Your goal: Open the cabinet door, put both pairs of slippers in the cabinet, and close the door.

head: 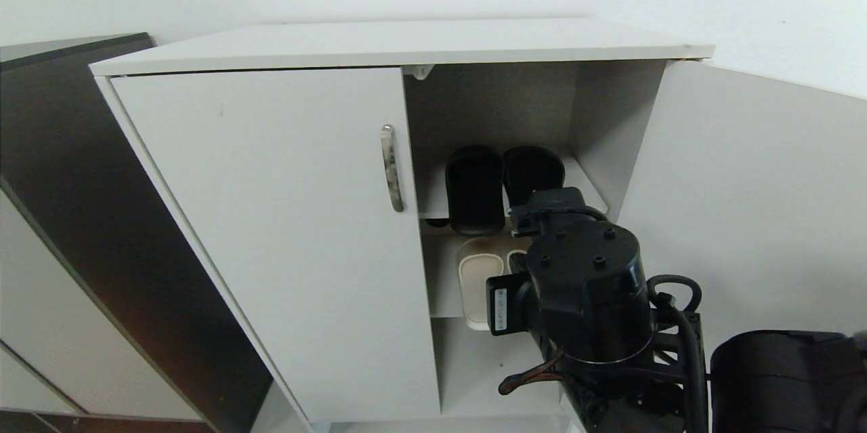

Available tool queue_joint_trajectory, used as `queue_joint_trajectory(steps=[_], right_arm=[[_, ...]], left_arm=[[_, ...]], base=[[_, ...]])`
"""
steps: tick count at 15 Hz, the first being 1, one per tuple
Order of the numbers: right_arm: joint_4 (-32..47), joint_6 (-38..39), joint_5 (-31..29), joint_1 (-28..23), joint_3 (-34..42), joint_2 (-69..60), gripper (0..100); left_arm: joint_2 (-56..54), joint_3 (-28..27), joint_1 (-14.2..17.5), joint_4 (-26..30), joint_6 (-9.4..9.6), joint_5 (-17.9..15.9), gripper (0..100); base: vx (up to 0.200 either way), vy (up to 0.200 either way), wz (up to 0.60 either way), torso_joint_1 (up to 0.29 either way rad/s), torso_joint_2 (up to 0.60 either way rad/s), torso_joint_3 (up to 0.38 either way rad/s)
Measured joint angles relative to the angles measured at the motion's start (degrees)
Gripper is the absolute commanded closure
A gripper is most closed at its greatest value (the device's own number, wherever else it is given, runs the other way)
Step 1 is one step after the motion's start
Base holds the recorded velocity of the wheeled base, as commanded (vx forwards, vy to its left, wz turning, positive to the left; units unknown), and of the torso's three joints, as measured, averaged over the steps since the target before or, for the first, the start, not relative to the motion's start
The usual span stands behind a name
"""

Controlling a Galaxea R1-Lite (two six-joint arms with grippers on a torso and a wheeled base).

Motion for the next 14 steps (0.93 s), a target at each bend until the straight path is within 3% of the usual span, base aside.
queue_joint_trajectory(steps=[13,14], right_arm=[[-0.06,0.44,0.57,-2.51,1.18,0.96,100],[-0.09,0.46,0.62,-2.84,1.46,1.16,100]], left_arm=[[0.00,0.00,0.00,0.00,-0.13,-0.09,100],[0.00,0.00,0.00,0.04,-0.13,-0.05,100]], base=[[-0.200,0.000,0.00,0.002,0.00,0.001],[0.000,0.000,0.00,0.000,0.00,0.000]])
